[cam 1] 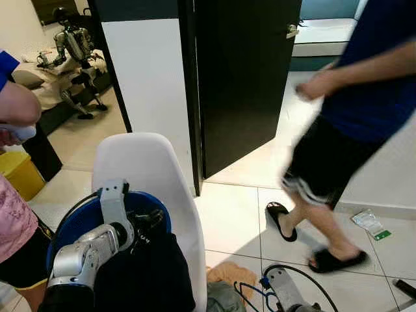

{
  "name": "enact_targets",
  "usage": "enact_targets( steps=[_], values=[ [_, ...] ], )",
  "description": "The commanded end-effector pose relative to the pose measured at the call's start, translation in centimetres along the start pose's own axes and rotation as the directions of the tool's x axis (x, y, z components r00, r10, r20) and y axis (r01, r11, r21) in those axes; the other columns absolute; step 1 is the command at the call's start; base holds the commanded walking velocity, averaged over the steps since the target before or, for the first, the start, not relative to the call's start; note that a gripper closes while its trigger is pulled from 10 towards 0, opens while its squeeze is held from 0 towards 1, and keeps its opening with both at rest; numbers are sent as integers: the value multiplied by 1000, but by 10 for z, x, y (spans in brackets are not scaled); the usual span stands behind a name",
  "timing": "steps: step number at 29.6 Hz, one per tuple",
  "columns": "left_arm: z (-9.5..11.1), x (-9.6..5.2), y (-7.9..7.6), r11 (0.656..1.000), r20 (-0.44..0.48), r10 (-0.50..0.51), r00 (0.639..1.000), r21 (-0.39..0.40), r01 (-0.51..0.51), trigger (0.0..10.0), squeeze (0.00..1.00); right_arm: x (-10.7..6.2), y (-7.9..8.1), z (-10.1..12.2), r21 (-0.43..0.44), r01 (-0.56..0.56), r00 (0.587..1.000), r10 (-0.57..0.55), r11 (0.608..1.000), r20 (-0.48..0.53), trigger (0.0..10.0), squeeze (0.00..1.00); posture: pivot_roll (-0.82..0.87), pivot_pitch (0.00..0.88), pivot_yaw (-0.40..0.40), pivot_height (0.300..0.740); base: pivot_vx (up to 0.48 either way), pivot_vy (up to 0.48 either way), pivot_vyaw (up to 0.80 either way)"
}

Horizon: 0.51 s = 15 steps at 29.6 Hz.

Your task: Hang hanger

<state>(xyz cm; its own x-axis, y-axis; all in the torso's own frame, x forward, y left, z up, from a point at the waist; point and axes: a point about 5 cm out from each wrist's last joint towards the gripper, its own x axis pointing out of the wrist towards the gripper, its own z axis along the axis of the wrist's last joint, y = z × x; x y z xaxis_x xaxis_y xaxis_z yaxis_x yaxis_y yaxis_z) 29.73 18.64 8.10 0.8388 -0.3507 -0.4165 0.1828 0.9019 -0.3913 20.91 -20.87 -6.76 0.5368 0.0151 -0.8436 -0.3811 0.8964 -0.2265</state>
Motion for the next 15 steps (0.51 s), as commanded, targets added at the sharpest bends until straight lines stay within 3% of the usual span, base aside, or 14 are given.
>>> enact_targets(
  steps=[1,10,15],
  values=[
    [1,1,3,1000,20,-19,1000,2,19,10000,0,0,0,-1,3,-2,1000,2,1000,-6,10000,0,-11,0,29,740,0,0,0],
    [16,5,11,1000,88,-5,996,27,2,10000,0,0,-1,0,-1,-2,1000,2,1000,-6,10000,0,-14,0,25,740,0,0,0],
    [20,10,21,999,117,51,992,0,-51,10000,0,0,-2,1,-8,-3,1000,3,1000,-7,10000,0,-14,0,16,740,0,0,0]
  ],
)
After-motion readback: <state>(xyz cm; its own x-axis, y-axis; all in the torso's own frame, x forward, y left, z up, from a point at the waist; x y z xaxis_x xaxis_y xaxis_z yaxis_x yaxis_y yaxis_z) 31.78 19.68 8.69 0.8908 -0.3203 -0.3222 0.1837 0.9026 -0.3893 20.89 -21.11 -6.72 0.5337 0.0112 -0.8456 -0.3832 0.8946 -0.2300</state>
